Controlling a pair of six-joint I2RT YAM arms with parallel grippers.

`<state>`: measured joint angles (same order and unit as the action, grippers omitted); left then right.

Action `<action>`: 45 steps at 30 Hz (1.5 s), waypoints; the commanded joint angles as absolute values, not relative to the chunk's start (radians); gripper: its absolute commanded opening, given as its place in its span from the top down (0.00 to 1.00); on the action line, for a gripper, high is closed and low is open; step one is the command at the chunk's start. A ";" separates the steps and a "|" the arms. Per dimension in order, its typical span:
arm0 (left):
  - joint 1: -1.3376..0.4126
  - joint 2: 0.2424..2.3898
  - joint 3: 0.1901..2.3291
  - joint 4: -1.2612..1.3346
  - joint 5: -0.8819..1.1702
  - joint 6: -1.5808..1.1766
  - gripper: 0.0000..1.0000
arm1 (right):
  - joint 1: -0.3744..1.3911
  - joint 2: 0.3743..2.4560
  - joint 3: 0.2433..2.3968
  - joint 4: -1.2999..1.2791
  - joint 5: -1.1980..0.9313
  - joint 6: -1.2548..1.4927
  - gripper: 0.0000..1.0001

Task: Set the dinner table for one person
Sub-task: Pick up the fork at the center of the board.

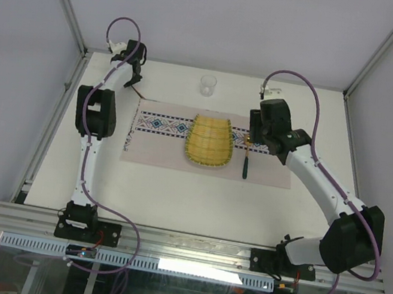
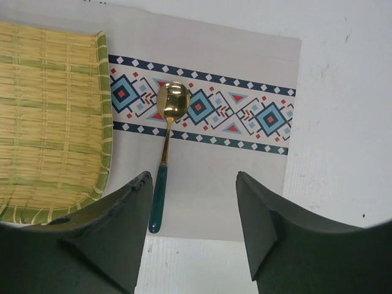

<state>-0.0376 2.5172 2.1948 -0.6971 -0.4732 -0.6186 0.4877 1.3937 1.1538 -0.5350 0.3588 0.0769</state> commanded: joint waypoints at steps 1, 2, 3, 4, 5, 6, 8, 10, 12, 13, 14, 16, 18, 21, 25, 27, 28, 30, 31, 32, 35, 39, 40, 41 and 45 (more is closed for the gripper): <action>-0.017 2.519 2.191 -0.716 -0.496 -0.581 0.79 | 0.483 1.376 1.157 -0.483 0.372 0.084 0.40; -0.014 2.516 2.184 -0.716 -0.496 -0.580 0.80 | 0.483 1.377 1.157 -0.483 0.370 0.085 0.40; -0.010 2.513 2.180 -0.716 -0.495 -0.580 0.81 | 0.484 1.377 1.156 -0.483 0.368 0.087 0.40; -0.007 2.510 2.177 -0.716 -0.494 -0.578 0.81 | 0.484 1.378 1.157 -0.483 0.367 0.089 0.40; -0.005 2.505 2.173 -0.715 -0.492 -0.578 0.81 | 0.484 1.378 1.158 -0.483 0.365 0.090 0.40; -0.003 2.500 2.171 -0.715 -0.492 -0.577 0.82 | 0.485 1.377 1.158 -0.483 0.366 0.090 0.40; -0.002 2.494 2.175 -0.715 -0.492 -0.572 0.88 | 0.484 1.378 1.157 -0.484 0.365 0.092 0.40; -0.002 2.485 2.176 -0.711 -0.495 -0.570 0.93 | 0.483 1.379 1.158 -0.485 0.364 0.092 0.40; -0.003 2.478 2.176 -0.706 -0.494 -0.568 0.95 | 0.484 1.379 1.159 -0.487 0.363 0.094 0.40; -0.003 2.476 2.177 -0.706 -0.493 -0.569 0.95 | 0.484 1.379 1.160 -0.488 0.361 0.096 0.40; -0.003 2.474 2.179 -0.704 -0.490 -0.568 0.95 | 0.483 1.378 1.160 -0.487 0.359 0.097 0.40; -0.003 2.472 2.180 -0.704 -0.480 -0.569 0.95 | 0.484 1.378 1.160 -0.489 0.360 0.096 0.40; -0.003 2.468 2.179 -0.704 -0.468 -0.573 0.96 | 0.484 1.380 1.160 -0.487 0.359 0.097 0.40; -0.002 2.459 2.180 -0.699 -0.453 -0.578 0.98 | 0.483 1.382 1.159 -0.489 0.361 0.097 0.40; -0.004 2.435 2.180 -0.683 -0.431 -0.577 1.00 | 0.483 1.385 1.160 -0.488 0.359 0.097 0.40; -0.004 2.429 2.186 -0.678 -0.419 -0.576 1.00 | 0.484 1.388 1.160 -0.487 0.355 0.099 0.40; -0.005 2.426 2.191 -0.678 -0.415 -0.572 1.00 | 0.483 1.391 1.159 -0.486 0.353 0.100 0.40; -0.007 2.419 2.198 -0.678 -0.412 -0.567 1.00 | 0.483 1.395 1.161 -0.486 0.351 0.101 0.40; -0.008 2.416 2.198 -0.678 -0.413 -0.565 1.00 | 0.484 1.397 1.161 -0.486 0.349 0.101 0.40; -0.009 2.411 2.199 -0.678 -0.413 -0.562 1.00 | 0.484 1.399 1.161 -0.486 0.347 0.102 0.40; -0.012 2.399 2.205 -0.678 -0.407 -0.555 1.00 | 0.484 1.403 1.163 -0.486 0.343 0.104 0.40; -0.016 2.388 2.222 -0.679 -0.390 -0.545 1.00 | 0.485 1.408 1.166 -0.486 0.341 0.104 0.40; -0.018 2.385 2.225 -0.678 -0.390 -0.542 1.00 | 0.485 1.408 1.167 -0.486 0.341 0.104 0.40; -0.020 2.383 2.230 -0.679 -0.388 -0.542 1.00 | 0.485 1.408 1.167 -0.486 0.339 0.104 0.40; -0.032 2.374 2.239 -0.679 -0.385 -0.536 1.00 | 0.484 1.408 1.167 -0.488 0.341 0.104 0.40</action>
